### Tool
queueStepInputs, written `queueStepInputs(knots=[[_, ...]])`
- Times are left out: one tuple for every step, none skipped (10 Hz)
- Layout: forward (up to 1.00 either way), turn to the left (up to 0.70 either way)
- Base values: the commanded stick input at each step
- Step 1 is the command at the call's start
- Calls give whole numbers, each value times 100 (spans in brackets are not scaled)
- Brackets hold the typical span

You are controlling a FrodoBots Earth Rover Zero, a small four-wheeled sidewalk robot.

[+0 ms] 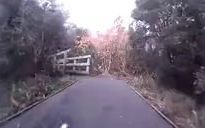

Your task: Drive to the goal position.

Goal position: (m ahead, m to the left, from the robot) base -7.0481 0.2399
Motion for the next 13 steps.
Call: queueStepInputs(knots=[[70, 0], [70, 0], [70, 0], [70, 0], [70, 0], [70, 0], [70, 0], [70, 0], [70, 0], [70, 0], [70, 0], [70, 0], [70, 0]])
